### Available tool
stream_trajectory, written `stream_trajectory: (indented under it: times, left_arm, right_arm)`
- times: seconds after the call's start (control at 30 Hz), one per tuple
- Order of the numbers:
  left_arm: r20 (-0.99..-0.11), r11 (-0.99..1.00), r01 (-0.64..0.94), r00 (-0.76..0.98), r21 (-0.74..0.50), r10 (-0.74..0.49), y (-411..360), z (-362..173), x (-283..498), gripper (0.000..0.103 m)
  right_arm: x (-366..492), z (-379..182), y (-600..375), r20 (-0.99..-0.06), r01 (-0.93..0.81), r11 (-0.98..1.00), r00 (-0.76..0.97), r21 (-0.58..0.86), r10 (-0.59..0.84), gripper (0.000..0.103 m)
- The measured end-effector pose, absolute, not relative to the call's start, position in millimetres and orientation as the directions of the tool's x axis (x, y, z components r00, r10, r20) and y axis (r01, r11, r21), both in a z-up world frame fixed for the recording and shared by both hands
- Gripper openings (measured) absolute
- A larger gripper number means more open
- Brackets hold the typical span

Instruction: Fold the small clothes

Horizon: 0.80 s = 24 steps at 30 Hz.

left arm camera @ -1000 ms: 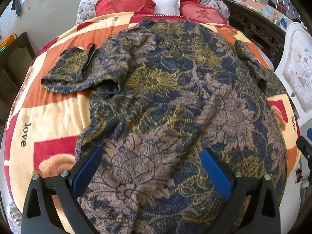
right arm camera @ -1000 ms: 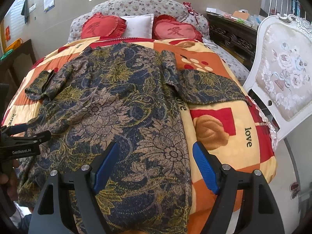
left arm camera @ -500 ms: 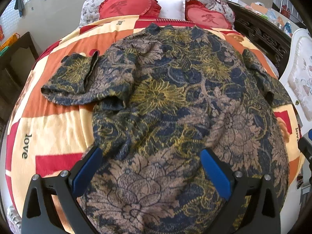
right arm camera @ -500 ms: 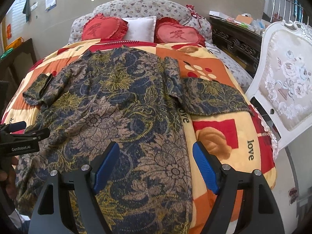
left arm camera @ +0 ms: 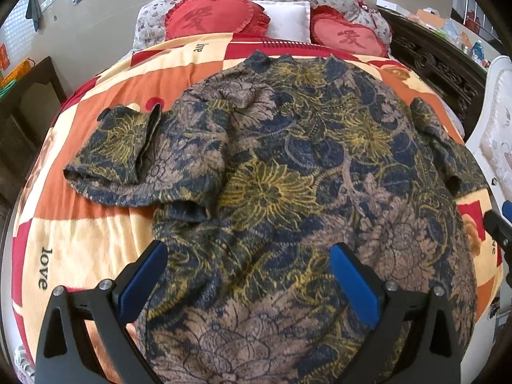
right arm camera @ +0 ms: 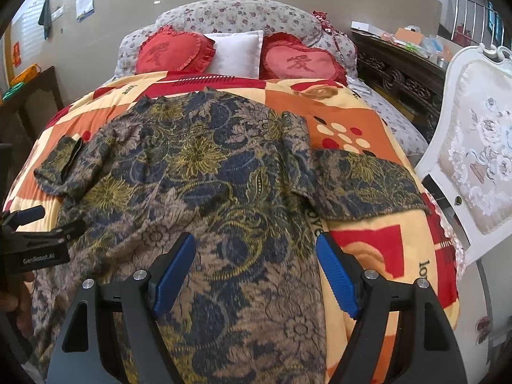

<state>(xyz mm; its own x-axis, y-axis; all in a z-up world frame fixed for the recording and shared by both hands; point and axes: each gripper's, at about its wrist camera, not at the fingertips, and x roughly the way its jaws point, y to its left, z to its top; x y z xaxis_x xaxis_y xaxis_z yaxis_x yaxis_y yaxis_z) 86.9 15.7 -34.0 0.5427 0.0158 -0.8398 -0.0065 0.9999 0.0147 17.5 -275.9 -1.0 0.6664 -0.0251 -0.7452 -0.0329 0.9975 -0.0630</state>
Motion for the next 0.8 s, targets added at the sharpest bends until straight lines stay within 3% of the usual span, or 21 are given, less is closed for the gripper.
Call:
stream_trajectory:
  times: [0.47, 0.8]
  left_arm:
    - [-0.823, 1.0, 0.004, 0.569, 0.006, 0.003, 11, -84, 129, 0.103]
    - [-0.808, 1.0, -0.003, 0.589, 0.031, 0.027, 7, -97, 131, 0.103]
  right_arm:
    - [93, -71, -251, -0.743, -0.003, 0.999, 0.669, -0.043, -0.03, 0.093]
    - [101, -97, -242, -0.753, -0.014, 0.998, 0.656, -0.064, -0.038, 0.093]
